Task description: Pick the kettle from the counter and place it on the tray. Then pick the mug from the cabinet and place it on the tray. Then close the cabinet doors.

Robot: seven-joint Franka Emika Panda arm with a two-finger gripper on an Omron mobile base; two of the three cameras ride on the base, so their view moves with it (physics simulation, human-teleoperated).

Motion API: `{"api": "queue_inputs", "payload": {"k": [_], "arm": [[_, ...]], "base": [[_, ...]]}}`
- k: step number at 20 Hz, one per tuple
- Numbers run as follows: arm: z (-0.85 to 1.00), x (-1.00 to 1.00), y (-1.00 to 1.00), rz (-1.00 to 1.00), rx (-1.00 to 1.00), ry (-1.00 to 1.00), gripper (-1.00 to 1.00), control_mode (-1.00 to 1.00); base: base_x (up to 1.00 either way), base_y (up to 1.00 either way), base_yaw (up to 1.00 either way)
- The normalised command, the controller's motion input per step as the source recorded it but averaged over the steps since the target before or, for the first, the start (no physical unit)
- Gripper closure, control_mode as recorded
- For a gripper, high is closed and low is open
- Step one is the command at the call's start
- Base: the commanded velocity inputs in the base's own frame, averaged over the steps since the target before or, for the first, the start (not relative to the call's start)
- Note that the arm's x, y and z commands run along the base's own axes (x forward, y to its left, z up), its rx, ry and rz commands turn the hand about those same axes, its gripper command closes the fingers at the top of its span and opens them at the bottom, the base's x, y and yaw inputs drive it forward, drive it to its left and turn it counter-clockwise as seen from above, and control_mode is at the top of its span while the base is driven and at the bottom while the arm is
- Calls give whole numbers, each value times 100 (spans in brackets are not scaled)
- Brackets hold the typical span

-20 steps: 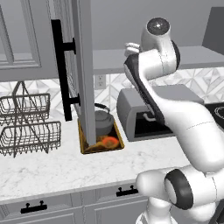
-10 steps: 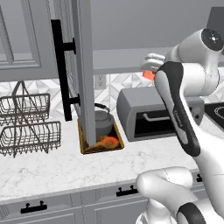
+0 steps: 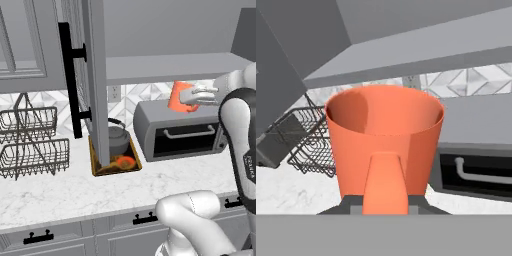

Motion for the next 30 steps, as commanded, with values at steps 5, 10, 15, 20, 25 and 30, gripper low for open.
{"api": "queue_inputs", "payload": {"k": [5,10,15,20,25,30], "arm": [[-49,-32,-2,25,0,-1,100,-100],[-66,-11,3,27,-17,-15,100,-100],[-59,2,32,21,-17,-22,100,-100],[-44,15,47,14,-6,-14,100,-100],[-37,42,57,0,0,3,100,-100],[-51,45,48,-1,-3,5,100,-100]], "base": [[0,0,0],[0,0,0],[0,0,0],[0,0,0],[0,0,0],[0,0,0]]}}
